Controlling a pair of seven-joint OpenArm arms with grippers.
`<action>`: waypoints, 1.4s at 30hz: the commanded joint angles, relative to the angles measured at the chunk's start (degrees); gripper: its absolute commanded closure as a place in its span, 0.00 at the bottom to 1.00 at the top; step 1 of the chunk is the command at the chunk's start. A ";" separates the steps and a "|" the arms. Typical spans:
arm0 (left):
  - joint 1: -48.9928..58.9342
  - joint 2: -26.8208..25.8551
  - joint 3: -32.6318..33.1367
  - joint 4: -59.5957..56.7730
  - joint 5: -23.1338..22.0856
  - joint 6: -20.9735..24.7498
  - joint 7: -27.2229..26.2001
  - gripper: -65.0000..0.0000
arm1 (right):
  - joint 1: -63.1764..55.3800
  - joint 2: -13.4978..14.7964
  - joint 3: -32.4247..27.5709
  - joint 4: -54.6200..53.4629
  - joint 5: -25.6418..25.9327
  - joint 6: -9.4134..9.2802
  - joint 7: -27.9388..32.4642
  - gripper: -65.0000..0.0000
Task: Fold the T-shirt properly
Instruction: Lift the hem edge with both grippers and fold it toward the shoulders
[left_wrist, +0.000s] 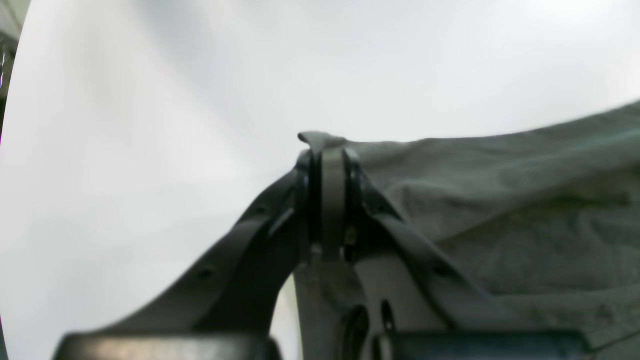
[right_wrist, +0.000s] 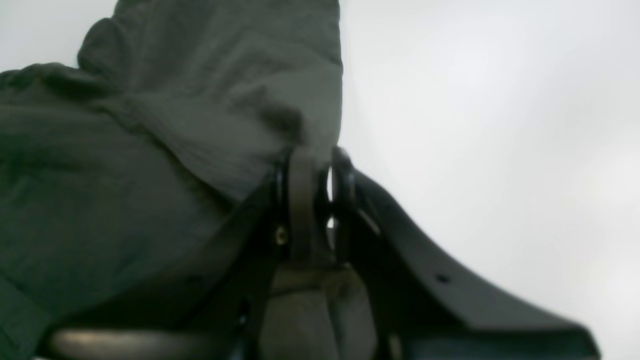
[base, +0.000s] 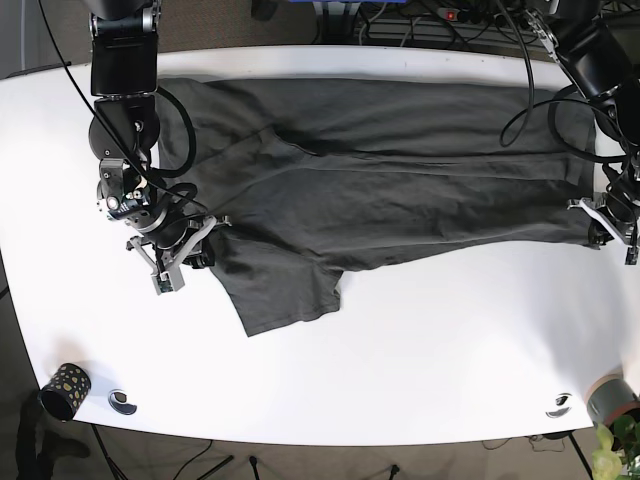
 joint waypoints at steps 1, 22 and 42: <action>-0.93 -1.44 -0.41 2.11 -0.69 -0.06 -1.09 1.00 | 1.58 0.95 0.30 1.37 0.82 0.24 1.27 0.91; 0.82 0.23 0.03 4.39 -0.51 -0.06 -1.18 1.00 | 9.14 -1.07 0.13 -12.88 0.47 0.07 1.62 0.30; 0.74 0.23 0.03 4.39 -0.42 -0.06 -1.09 1.00 | 8.34 -2.22 -0.05 -13.49 0.47 0.42 1.71 1.00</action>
